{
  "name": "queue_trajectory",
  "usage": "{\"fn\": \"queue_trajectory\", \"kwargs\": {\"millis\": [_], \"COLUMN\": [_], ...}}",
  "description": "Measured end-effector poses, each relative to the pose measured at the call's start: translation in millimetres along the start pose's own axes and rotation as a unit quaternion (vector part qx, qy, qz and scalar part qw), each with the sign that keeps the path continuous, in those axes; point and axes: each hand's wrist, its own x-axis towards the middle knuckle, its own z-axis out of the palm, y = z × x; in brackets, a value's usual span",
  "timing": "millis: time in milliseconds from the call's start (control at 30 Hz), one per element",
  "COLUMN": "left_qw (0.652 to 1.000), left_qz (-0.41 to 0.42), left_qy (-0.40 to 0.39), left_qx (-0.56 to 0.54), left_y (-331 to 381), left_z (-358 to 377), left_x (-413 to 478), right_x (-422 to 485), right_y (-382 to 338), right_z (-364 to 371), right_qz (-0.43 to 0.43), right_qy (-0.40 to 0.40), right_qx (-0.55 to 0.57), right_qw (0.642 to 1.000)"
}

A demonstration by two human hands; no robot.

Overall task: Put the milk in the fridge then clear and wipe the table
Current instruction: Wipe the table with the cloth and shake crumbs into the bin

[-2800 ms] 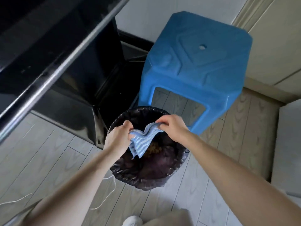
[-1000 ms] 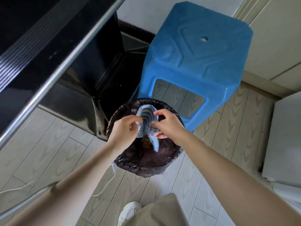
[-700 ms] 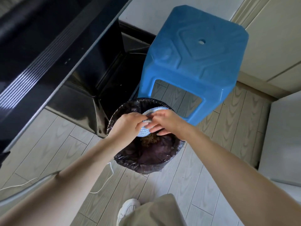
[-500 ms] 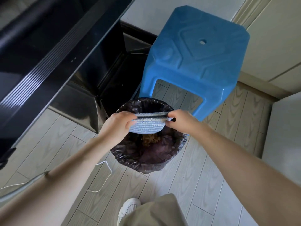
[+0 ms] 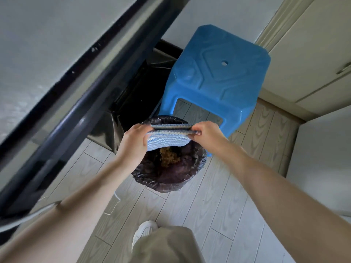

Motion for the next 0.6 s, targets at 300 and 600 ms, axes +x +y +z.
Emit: {"fn": "queue_trajectory", "kwargs": {"millis": [300,600], "left_qw": [0.996,0.992], "left_qz": [0.053,-0.001], "left_qy": [0.051,0.008], "left_qx": [-0.043,-0.128], "left_y": [84.4,176.6], "left_z": [-67.7,-183.8], "left_x": [-53.6,-66.4], "right_x": [-70.1,-141.8], "right_y": [-55.9,-137.7], "right_z": [-90.7,-218.2], "right_qz": [-0.016,-0.044], "right_qy": [-0.016,-0.051], "right_qx": [-0.038,-0.063], "right_qw": [0.999,0.996]}}
